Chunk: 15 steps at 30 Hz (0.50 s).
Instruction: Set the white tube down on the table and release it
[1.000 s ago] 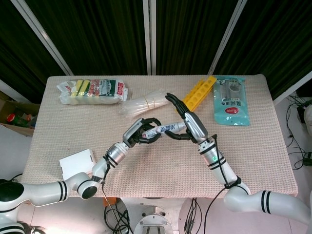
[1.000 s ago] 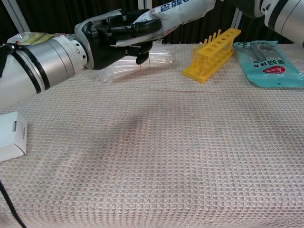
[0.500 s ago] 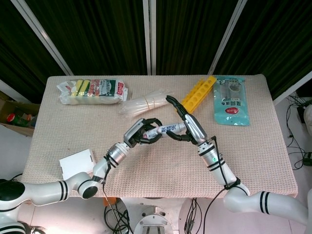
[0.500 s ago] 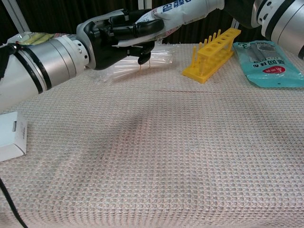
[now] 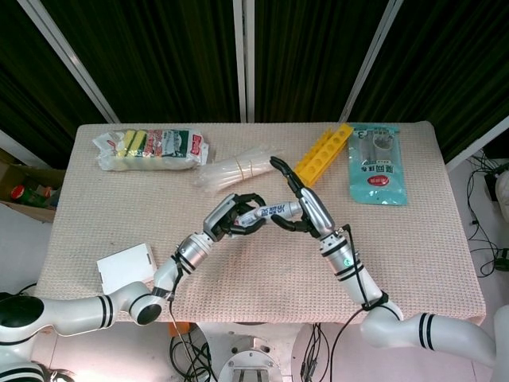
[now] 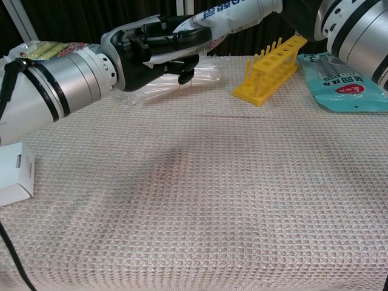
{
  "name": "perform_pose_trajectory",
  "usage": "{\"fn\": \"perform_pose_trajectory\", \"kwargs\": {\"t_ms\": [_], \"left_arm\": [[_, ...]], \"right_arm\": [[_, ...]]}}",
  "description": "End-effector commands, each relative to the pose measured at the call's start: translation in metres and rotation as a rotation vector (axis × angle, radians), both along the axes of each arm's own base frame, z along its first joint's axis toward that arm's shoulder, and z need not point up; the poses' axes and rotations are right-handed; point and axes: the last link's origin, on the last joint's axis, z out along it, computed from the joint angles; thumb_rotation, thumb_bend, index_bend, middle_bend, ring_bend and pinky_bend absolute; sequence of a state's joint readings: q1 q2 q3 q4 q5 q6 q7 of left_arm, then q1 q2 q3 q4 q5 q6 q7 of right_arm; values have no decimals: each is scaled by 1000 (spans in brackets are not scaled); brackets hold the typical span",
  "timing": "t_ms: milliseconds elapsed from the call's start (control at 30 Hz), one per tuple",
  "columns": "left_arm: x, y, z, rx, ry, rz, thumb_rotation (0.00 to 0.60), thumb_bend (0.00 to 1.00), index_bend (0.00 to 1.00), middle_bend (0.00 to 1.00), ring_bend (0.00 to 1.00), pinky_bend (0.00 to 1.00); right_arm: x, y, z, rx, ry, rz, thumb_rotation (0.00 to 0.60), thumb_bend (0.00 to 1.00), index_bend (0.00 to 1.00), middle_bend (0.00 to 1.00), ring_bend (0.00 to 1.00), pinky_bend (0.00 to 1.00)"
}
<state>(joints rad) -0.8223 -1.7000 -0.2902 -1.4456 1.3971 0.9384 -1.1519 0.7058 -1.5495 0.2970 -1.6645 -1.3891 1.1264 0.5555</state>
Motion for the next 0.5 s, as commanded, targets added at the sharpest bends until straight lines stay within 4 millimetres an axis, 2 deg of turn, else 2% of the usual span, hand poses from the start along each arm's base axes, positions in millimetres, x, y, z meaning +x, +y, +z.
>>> {"fn": "perform_pose_trajectory", "kwargs": {"t_ms": [33,333,500], "left_arm": [[1,0,0,0,-2,-1,600,399,817,872,721,743],[2,1,-2,-1,-7,1,600,399,817,872,722,743],[-3,3,2,8,-6,11,600,399,818,872,722,743]], "right_arm": [[3,0,-4,9,-16,3,152,0,0,0,0,0],[12,1,-17,27,-13,17,152,0,0,0,0,0],[9,-2,-2,-26,-36,8,149,0,0,0,0,0]]}}
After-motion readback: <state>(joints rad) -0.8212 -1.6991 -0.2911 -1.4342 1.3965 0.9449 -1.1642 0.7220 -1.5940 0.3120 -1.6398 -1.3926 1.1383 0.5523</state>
